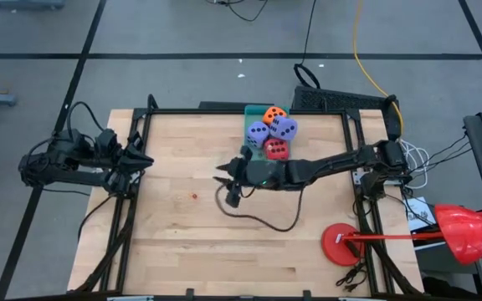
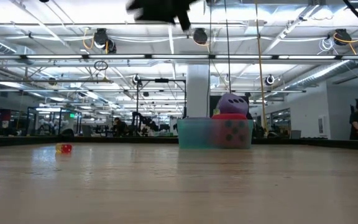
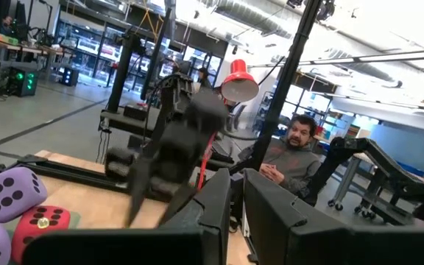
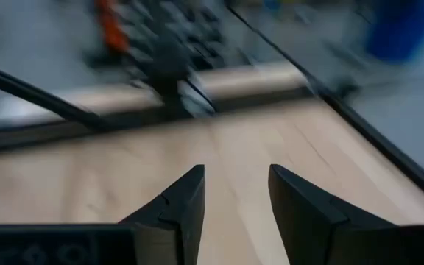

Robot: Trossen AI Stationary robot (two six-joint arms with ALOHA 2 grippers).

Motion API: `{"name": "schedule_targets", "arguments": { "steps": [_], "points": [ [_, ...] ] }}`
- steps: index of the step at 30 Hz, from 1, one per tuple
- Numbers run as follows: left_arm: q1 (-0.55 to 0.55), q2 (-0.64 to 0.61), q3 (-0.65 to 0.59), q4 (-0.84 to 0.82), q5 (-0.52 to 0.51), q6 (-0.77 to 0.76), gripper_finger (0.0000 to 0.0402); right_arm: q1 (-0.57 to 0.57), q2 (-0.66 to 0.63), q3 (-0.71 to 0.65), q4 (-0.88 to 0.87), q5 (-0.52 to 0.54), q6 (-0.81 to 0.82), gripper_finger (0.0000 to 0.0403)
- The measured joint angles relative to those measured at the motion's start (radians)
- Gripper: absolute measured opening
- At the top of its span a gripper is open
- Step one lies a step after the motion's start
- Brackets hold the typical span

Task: Pick & Place Dice
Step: Put the small red die into the green bin

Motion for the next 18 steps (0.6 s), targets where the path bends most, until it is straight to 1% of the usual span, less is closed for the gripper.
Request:
{"name": "schedule_targets", "arguments": {
  "steps": [1, 3, 5, 9, 12, 14, 18],
  "points": [
    [0.0, 0.0, 0.0, 0.0, 0.0, 0.0, 0.0047, -0.007, -0.018, -0.015, 0.048, -0.048, -0.019, 0.0139],
    [0.0, 0.0, 0.0, 0.0, 0.0, 0.0, 0.0047, -0.015, -0.076, -0.084, 0.105, -0.099, -0.034, 0.0139],
    [0.0, 0.0, 0.0, 0.0, 0.0, 0.0, 0.0047, -0.027, -0.132, -0.182, 0.16, -0.102, -0.036, 0.0137],
    [0.0, 0.0, 0.0, 0.0, 0.0, 0.0, 0.0047, -0.046, -0.272, -0.417, 0.198, -0.098, -0.043, 0.0133],
    [0.0, 0.0, 0.0, 0.0, 0.0, 0.0, 0.0047, -0.051, -0.401, -0.579, 0.221, -0.103, -0.083, 0.0129],
    [0.0, 0.0, 0.0, 0.0, 0.0, 0.0, 0.0047, -0.051, -0.486, -0.679, 0.22, -0.124, -0.111, 0.0125],
    [0.0, 0.0, 0.0, 0.0, 0.0, 0.0, 0.0047, -0.06, -0.661, -0.853, 0.226, -0.127, -0.137, 0.0113]
  ]
}}
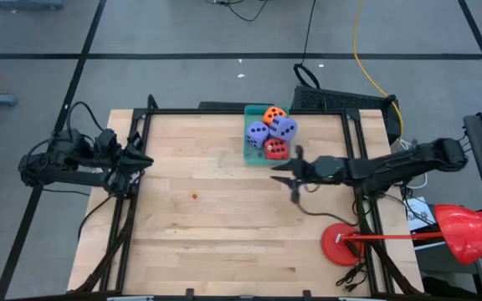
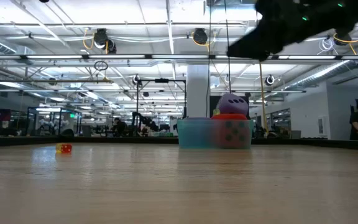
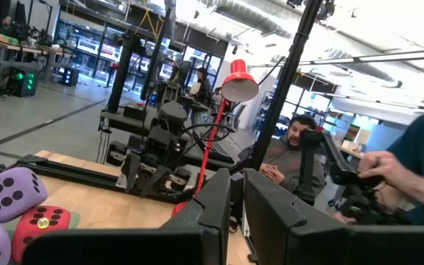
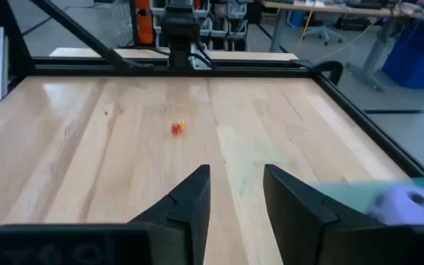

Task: Pick & Place Dice
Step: Put the small red die into the green bin

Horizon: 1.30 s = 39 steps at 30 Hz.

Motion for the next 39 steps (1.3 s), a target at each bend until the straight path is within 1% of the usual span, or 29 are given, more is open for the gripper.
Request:
{"name": "schedule_targets", "arguments": {
  "steps": [4, 9, 14, 17, 21, 25, 33, 39],
  "points": [
    [0.0, 0.0, 0.0, 0.0, 0.0, 0.0, 0.0047, -0.023, -0.169, -0.155, -0.003, 0.0, -0.018, 0.0099],
    [0.0, 0.0, 0.0, 0.0, 0.0, 0.0, 0.0047, -0.054, -0.368, -0.306, 0.0, -0.001, 0.033, 0.0083],
    [0.0, 0.0, 0.0, 0.0, 0.0, 0.0, 0.0047, -0.059, -0.532, -0.407, -0.001, -0.004, 0.037, 0.0073],
    [0.0, 0.0, 0.0, 0.0, 0.0, 0.0, 0.0047, -0.059, -0.598, -0.445, 0.0, -0.034, 0.031, 0.0069],
    [0.0, 0.0, 0.0, 0.0, 0.0, 0.0, 0.0047, -0.059, -0.672, -0.491, -0.001, -0.076, 0.003, 0.0063],
    [0.0, 0.0, 0.0, 0.0, 0.0, 0.0, 0.0047, -0.059, -0.721, -0.512, 0.006, -0.077, -0.014, 0.0057],
    [0.0, 0.0, 0.0, 0.0, 0.0, 0.0, 0.0047, -0.059, -0.734, -0.513, 0.103, -0.077, -0.019, 0.0055],
    [0.0, 0.0, 0.0, 0.0, 0.0, 0.0, 0.0047, -0.059, -0.734, -0.513, 0.116, -0.077, -0.015, 0.0057]
  ]
}}
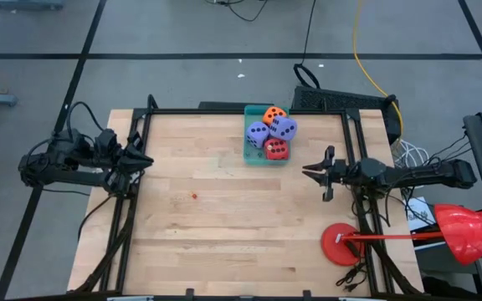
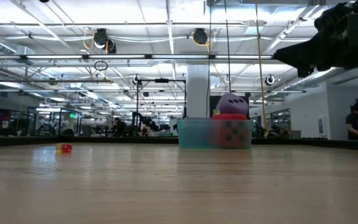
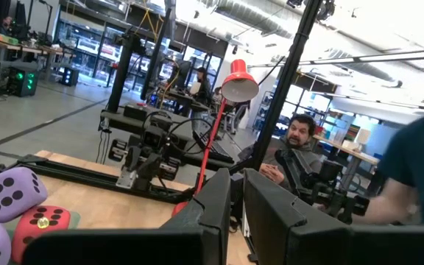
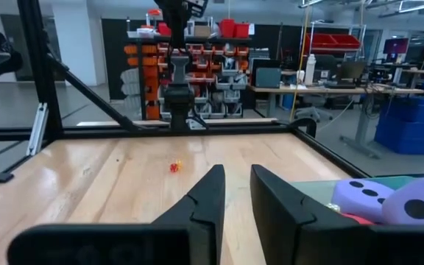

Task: Pick & Place Dice
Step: Put the small red die into the green bin

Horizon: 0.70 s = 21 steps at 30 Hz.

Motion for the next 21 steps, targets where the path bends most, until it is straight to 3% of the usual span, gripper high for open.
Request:
{"name": "schedule_targets", "arguments": {
  "steps": [15, 21],
  "points": [
    [0.0, 0.0, 0.0, 0.0, 0.0, -0.001, 0.0047, 0.0, 0.0, 0.0, -0.004, 0.0, -0.001, 0.0059],
    [0.0, 0.0, 0.0, 0.0, 0.0, -0.086, 0.0047, 0.0, 0.0, 0.0, -0.004, 0.0, -0.001, 0.0059]
  ]
}}
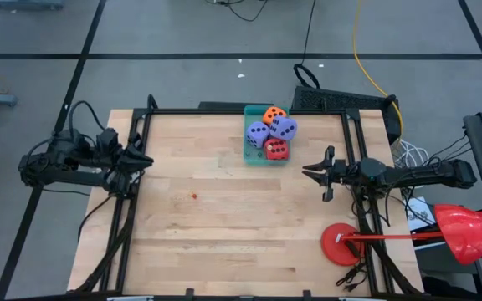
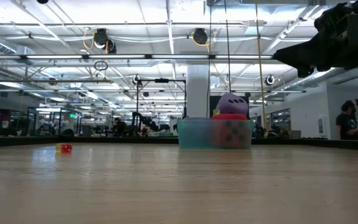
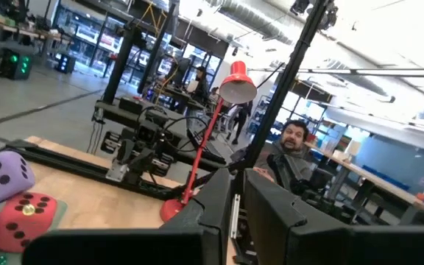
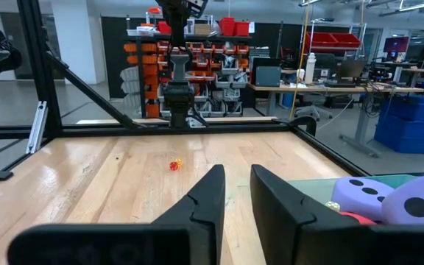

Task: Pick & Place Dice
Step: Put the small red die into the green bin

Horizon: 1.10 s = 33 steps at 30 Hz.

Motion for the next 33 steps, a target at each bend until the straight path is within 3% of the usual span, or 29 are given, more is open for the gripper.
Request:
{"name": "schedule_targets", "arguments": {
  "steps": [4, 9, 13, 16, 22, 28, 33],
  "points": [
    [0.0, 0.0, 0.0, -0.013, 0.035, -0.004, 0.0047, 0.0, 0.0, 0.0, 0.0, 0.0, 0.0, 0.0059],
    [0.0, 0.01, 0.0, -0.126, 0.178, -0.078, 0.0047, 0.0, 0.0, 0.0, 0.0, 0.0, 0.0, 0.0059],
    [-0.024, 0.092, 0.0, -0.203, 0.343, -0.056, 0.0047, 0.0, 0.0, 0.0, 0.0, 0.0, 0.0, 0.0059],
    [-0.089, 0.17, 0.001, -0.165, 0.362, -0.024, 0.0047, 0.0, 0.0, 0.0, 0.0, 0.0, 0.0, 0.0059],
    [-0.234, 0.366, 0.027, -0.102, 0.062, -0.06, 0.0047, 0.0, 0.0, 0.0, 0.0, 0.0, 0.0, 0.0059],
    [-0.22, 0.623, 0.178, -0.278, -0.346, -0.294, 0.0047, 0.0, 0.0, 0.0, 0.0, 0.0, 0.0, 0.0059],
    [-0.202, 0.79, 0.289, -0.369, -0.455, -0.385, 0.0047, 0.0, 0.0, 0.0, 0.0, 0.0, 0.0, 0.0059]
  ]
}}
